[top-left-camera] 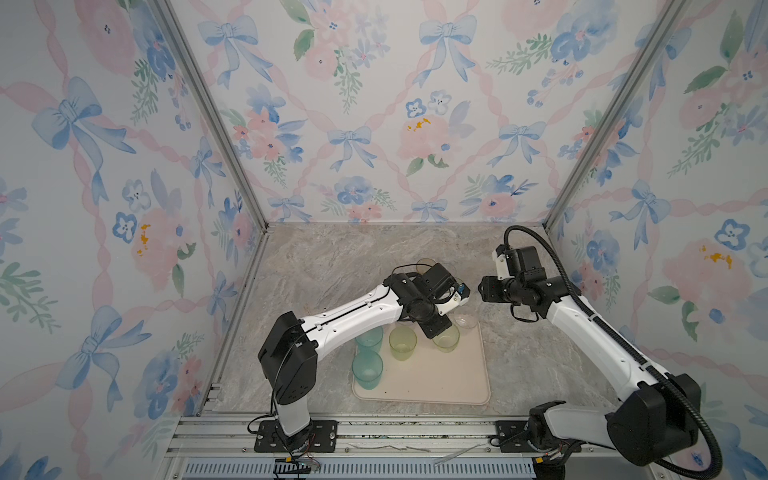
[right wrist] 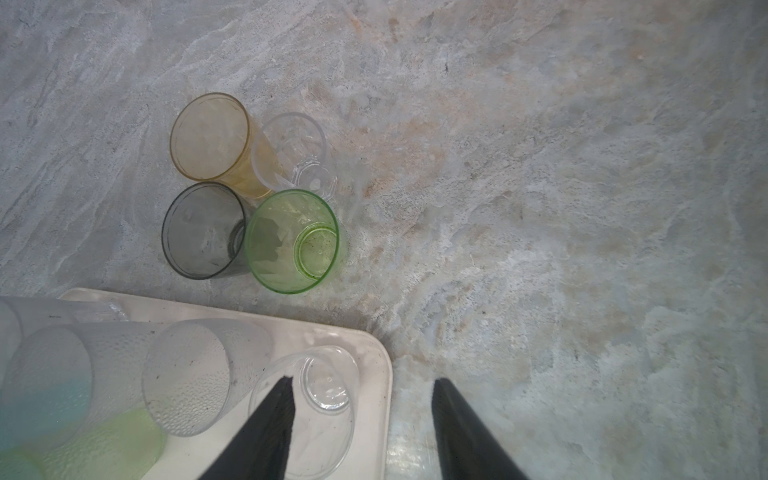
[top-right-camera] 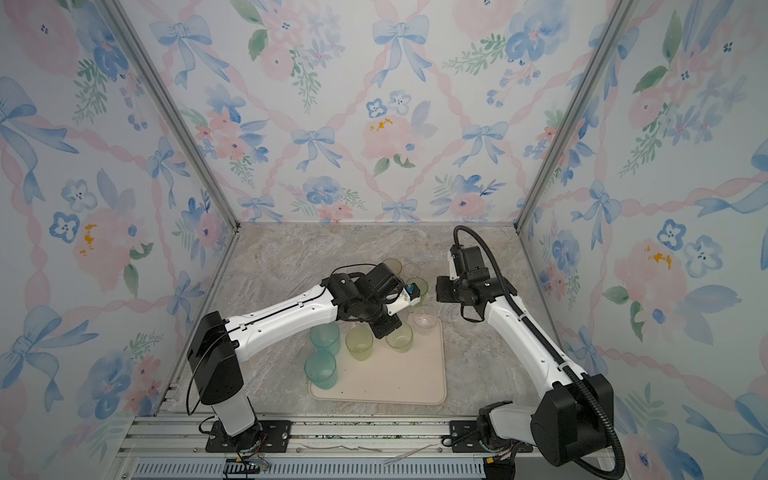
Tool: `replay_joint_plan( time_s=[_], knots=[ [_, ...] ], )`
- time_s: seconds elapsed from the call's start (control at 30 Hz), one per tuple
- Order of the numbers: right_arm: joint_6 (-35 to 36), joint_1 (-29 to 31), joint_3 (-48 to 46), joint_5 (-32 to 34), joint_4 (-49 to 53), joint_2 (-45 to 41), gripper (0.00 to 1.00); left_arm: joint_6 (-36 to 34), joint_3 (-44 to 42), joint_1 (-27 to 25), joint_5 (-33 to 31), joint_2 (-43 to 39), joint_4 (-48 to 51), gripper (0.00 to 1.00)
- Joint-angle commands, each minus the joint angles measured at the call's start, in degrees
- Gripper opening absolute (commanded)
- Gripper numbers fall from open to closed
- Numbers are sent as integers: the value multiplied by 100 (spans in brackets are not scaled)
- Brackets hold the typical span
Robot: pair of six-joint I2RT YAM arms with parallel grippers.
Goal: Place the glasses into the tray
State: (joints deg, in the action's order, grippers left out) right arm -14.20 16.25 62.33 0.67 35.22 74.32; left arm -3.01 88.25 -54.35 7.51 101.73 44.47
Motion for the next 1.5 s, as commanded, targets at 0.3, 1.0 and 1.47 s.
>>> replay_joint_plan(
  time_s=[0.3,1.0,1.47],
  knots=[
    [-30,-69,-84,-13,-59,-67,57,-58,-53,12,-198,564,414,0],
    [-12,-78,-38,-67,-51,30,57,-86,-73,99,-562,870,516,0],
    [-8,-78,-76,-75,-59,47,57,-99,-27,153,-559,1030,510,0]
  ],
)
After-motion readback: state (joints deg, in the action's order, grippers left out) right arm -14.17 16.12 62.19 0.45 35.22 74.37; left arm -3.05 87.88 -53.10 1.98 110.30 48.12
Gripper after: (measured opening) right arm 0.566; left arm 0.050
